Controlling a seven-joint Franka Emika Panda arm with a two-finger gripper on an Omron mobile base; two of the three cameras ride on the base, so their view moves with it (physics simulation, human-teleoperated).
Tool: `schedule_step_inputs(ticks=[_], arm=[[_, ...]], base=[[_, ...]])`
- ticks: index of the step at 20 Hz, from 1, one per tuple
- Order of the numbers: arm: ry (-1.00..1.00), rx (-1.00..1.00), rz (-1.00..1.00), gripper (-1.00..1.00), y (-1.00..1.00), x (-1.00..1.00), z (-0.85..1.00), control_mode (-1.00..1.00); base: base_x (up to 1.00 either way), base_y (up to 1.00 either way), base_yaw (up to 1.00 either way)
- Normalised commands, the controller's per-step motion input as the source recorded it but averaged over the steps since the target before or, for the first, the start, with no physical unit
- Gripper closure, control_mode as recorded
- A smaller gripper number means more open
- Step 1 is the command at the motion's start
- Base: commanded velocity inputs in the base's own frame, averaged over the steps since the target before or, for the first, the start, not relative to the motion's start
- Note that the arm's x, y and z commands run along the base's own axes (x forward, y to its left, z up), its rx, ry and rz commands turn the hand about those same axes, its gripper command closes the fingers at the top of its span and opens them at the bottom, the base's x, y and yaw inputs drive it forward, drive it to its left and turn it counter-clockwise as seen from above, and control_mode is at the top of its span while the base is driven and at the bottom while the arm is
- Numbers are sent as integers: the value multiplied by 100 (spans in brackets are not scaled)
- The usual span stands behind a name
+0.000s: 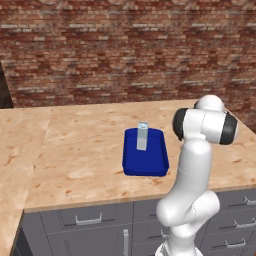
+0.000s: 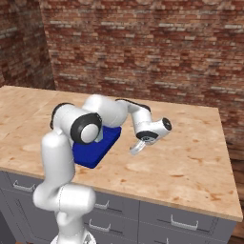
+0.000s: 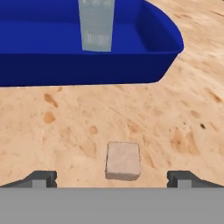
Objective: Take out the milk from the fridge and place it on the tray on the counter. Then take the sugar cube near the tray and place it in the tray.
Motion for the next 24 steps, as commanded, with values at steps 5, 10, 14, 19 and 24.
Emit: schedule_step_inputs(ticks=[5, 10, 14, 19, 24], arm=[[0, 1, 1, -100, 0, 23, -20, -100], [1, 3, 2, -100, 0, 15, -25, -100], [0, 0, 0, -100, 0, 0, -13, -100], [0, 0, 0, -100, 0, 0, -5, -100], [0, 0, 0, -100, 4, 0, -2, -100]], base=[[0, 0, 0], [0, 0, 0], [0, 0, 0], [0, 0, 0], [0, 0, 0]])
